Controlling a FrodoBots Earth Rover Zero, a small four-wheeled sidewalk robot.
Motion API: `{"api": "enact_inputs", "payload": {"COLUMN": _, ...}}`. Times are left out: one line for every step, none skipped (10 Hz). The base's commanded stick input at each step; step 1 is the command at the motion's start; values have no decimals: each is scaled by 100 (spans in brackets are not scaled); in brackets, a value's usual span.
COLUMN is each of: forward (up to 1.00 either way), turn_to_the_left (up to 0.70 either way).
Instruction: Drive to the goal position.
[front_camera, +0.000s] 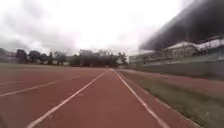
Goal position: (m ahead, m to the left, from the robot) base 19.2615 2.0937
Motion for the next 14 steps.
{"api": "enact_inputs", "payload": {"forward": 70, "turn_to_the_left": 0}}
{"api": "enact_inputs", "payload": {"forward": 70, "turn_to_the_left": 0}}
{"api": "enact_inputs", "payload": {"forward": 70, "turn_to_the_left": 0}}
{"api": "enact_inputs", "payload": {"forward": 70, "turn_to_the_left": 0}}
{"api": "enact_inputs", "payload": {"forward": 70, "turn_to_the_left": 0}}
{"api": "enact_inputs", "payload": {"forward": 70, "turn_to_the_left": 0}}
{"api": "enact_inputs", "payload": {"forward": 70, "turn_to_the_left": -1}}
{"api": "enact_inputs", "payload": {"forward": 70, "turn_to_the_left": -12}}
{"api": "enact_inputs", "payload": {"forward": 70, "turn_to_the_left": -22}}
{"api": "enact_inputs", "payload": {"forward": 70, "turn_to_the_left": -22}}
{"api": "enact_inputs", "payload": {"forward": 70, "turn_to_the_left": -22}}
{"api": "enact_inputs", "payload": {"forward": 70, "turn_to_the_left": -21}}
{"api": "enact_inputs", "payload": {"forward": 70, "turn_to_the_left": 0}}
{"api": "enact_inputs", "payload": {"forward": 70, "turn_to_the_left": 0}}
